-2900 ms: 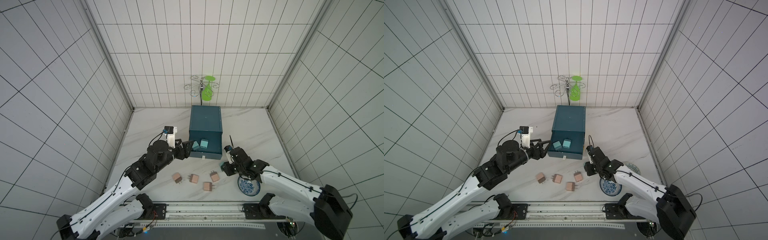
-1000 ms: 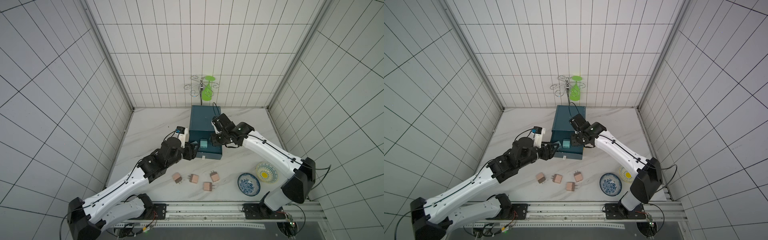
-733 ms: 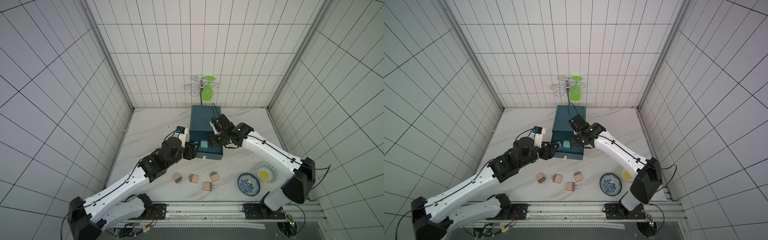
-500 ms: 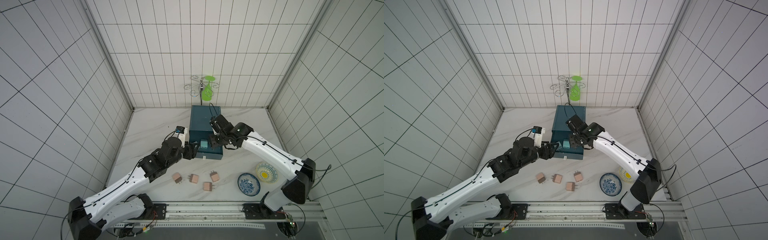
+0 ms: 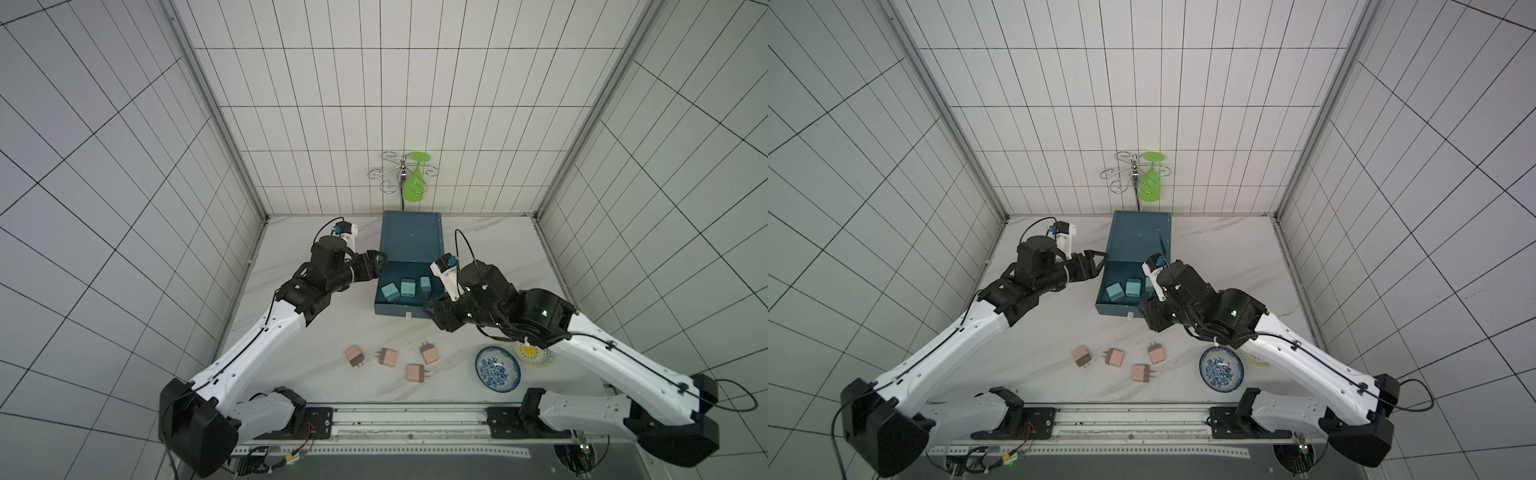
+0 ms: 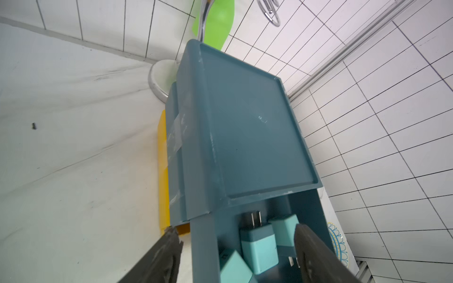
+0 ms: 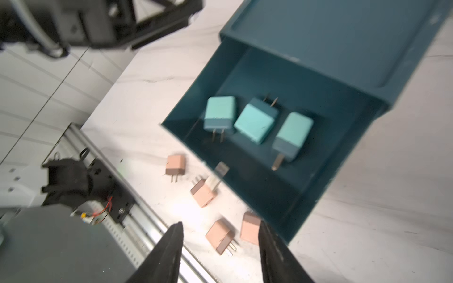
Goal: Place the plugs into the drawer by color
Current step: Place the plug in the drawer, then close the drawer in the storage box.
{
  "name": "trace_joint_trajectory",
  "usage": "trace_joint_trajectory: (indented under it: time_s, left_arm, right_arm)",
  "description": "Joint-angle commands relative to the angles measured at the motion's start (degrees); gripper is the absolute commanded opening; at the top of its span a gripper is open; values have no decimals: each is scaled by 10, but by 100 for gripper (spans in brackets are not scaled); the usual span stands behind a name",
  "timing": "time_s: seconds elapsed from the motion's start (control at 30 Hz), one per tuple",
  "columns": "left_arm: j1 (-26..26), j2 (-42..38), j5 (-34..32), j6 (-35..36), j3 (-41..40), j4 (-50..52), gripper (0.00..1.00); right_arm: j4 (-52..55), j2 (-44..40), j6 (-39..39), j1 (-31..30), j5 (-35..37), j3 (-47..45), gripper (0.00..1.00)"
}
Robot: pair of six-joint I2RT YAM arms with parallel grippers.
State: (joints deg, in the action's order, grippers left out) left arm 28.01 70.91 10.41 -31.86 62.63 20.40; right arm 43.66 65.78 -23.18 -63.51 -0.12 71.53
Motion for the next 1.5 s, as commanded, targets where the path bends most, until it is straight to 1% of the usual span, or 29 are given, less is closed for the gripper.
trace_joint_trajectory:
  time_s: [0.0,0.03,0.07,0.1,0.13,0.17,0.3,0.47,0.53,0.6,0.63,0.7,0.83,0.9,1.0,1.07,1.13,1.2,1.3,1.4,1.43,1.47]
  left_arm:
    - [-12,66,34,38,52,6,67]
    - [-19,90,57,49,69,5,67]
    - [-23,114,71,60,87,3,64]
    - [-27,133,75,64,102,13,61]
    - [-29,152,73,63,116,19,59]
    - [-29,169,72,64,126,23,53]
    - [-25,224,26,80,175,96,49]
    - [-15,229,-7,83,147,82,42]
    - [-15,229,-16,80,136,79,41]
    - [-15,233,-5,80,128,70,40]
    - [-15,235,-2,76,127,71,36]
    - [-15,238,10,68,122,74,34]
    - [-15,224,13,59,111,68,34]
    - [-15,214,11,58,108,68,35]
    - [-15,208,20,57,107,68,35]
    - [-14,204,22,55,106,69,35]
    - [-13,199,27,55,105,68,35]
    - [-14,196,27,54,106,68,38]
    - [-16,198,27,54,108,66,38]
    - [-17,194,26,48,107,67,39]
    - [-18,189,22,44,104,66,42]
    - [-19,181,17,34,101,65,48]
  right_arm:
    - [-87,40,1,-30,-46,-40,54]
    - [-114,50,10,-34,-62,-49,54]
    - [-143,60,18,-35,-77,-56,54]
    - [-162,69,18,-34,-67,-59,54]
    - [-168,83,14,-29,-44,-57,54]
    - [-168,98,12,-22,-31,-50,54]
    - [-184,123,16,-6,-12,-47,53]
    - [-191,129,25,2,21,-44,53]
    - [-179,140,33,7,53,-30,53]
    - [-171,158,49,13,81,-11,53]
    - [-171,169,59,18,83,-3,53]
    - [-165,190,67,32,86,16,53]
    - [-164,211,79,52,129,27,53]
    - [-181,213,82,63,134,21,54]
    - [-184,234,93,76,147,37,54]
    - [-182,251,104,77,167,51,54]
    - [-185,263,117,70,204,59,53]
    - [-199,267,132,58,230,58,53]
    - [-214,279,141,52,224,61,54]
    - [-211,299,143,52,227,77,53]
    - [-208,301,142,51,225,81,53]
    - [-211,297,141,49,220,79,53]
